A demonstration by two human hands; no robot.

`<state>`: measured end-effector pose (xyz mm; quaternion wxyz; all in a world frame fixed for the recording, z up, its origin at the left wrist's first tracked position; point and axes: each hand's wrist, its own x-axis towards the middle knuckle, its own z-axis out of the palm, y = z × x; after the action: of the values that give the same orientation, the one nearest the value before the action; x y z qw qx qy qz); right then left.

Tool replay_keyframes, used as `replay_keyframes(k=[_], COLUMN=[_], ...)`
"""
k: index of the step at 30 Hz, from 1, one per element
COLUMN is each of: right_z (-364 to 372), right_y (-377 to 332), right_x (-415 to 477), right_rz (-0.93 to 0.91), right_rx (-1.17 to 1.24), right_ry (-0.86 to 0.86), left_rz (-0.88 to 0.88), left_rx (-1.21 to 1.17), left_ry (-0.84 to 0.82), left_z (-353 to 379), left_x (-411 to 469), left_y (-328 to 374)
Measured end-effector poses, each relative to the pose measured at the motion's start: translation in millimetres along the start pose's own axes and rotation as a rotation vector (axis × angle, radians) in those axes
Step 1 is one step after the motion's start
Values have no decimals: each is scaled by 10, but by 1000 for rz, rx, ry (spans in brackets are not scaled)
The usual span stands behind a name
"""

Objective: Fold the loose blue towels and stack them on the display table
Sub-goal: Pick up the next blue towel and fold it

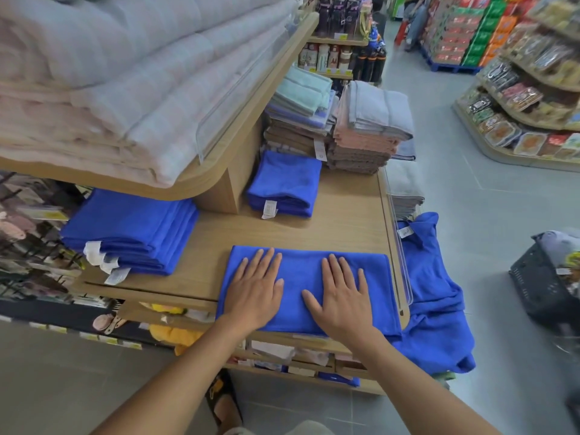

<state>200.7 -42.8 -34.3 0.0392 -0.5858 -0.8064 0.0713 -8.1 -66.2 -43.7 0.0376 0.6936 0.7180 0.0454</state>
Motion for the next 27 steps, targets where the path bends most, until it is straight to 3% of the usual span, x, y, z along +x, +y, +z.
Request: replay_keyframes(k=[10,20,27], right_z=[-108,-153,-260], right_y=[-450,559,586], right_x=[749,483,386], right_rz=[-222,131,193], right_rx=[58,23,39], right_ry=[-39,43,16], left_rz=[-45,-19,-23], left_rx=[42,-7,-4], left_ry=[-33,13,-12], left_z=[-76,-25,-15], left_x=[404,411,405], left_y=[-16,-101,-94])
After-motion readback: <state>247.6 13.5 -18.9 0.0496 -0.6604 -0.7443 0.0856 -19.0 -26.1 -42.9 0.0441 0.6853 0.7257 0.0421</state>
